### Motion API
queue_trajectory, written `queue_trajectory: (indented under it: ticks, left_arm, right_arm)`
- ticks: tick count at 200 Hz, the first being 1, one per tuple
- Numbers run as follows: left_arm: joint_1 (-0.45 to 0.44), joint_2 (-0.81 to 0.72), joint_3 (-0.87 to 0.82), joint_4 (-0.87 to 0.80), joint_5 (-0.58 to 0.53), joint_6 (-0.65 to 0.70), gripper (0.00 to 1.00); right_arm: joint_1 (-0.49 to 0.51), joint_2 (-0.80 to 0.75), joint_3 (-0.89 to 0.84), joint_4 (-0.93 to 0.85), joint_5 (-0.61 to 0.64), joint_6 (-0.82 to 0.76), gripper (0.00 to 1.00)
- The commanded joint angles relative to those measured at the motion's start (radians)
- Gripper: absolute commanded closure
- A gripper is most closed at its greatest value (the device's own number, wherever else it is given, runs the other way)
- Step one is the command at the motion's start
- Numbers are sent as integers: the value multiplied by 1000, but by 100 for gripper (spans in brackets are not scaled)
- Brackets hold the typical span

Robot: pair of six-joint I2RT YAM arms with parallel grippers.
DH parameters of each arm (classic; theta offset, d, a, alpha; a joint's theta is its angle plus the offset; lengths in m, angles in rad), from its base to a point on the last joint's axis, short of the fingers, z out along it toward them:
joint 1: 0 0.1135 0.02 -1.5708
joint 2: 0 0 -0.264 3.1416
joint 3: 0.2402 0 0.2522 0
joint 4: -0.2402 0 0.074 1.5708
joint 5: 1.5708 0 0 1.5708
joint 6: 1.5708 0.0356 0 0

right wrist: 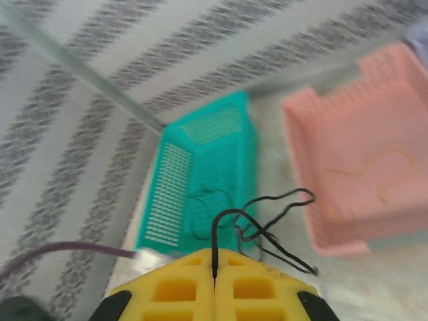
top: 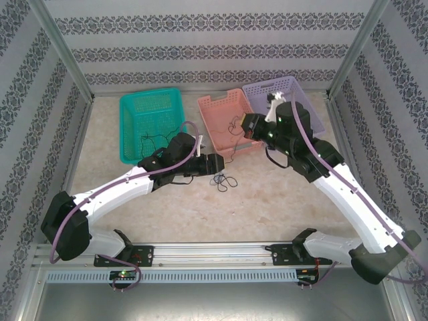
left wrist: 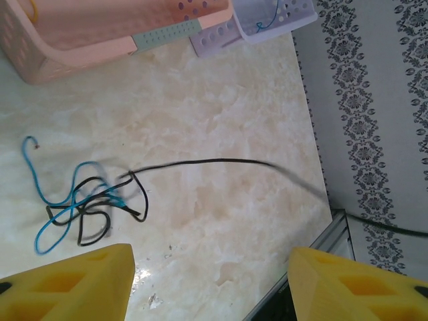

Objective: Untangle the cables

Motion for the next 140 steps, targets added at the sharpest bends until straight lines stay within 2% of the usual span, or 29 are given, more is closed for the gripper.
queue_trajectory:
  ticks: [1, 40, 65, 98, 113, 140]
  left_arm:
    - [-34, 38, 34, -79, 0, 87, 38]
    - [-92, 203, 156, -262, -83, 177, 34]
    - [-96, 299, 228, -326, -201, 90, 33]
    - [-94, 458, 361, -464, -263, -3, 34]
    - [-93, 489, 365, -470, -265, -33, 34]
    - [-94, 543, 355, -402, -179, -72, 38]
  right_arm:
    - [-85, -76, -90, -59, -18, 56, 100]
    - [-144, -96, -140, -212, 1, -22, 100]
    - [-146, -114, -178, -269, 24, -38, 100]
    - [-146, -145, -232, -303, 43, -36, 100]
    - [-145, -157, -246, -323, 57, -38, 100]
    - [-145, -163, -234, -425, 123, -41, 100]
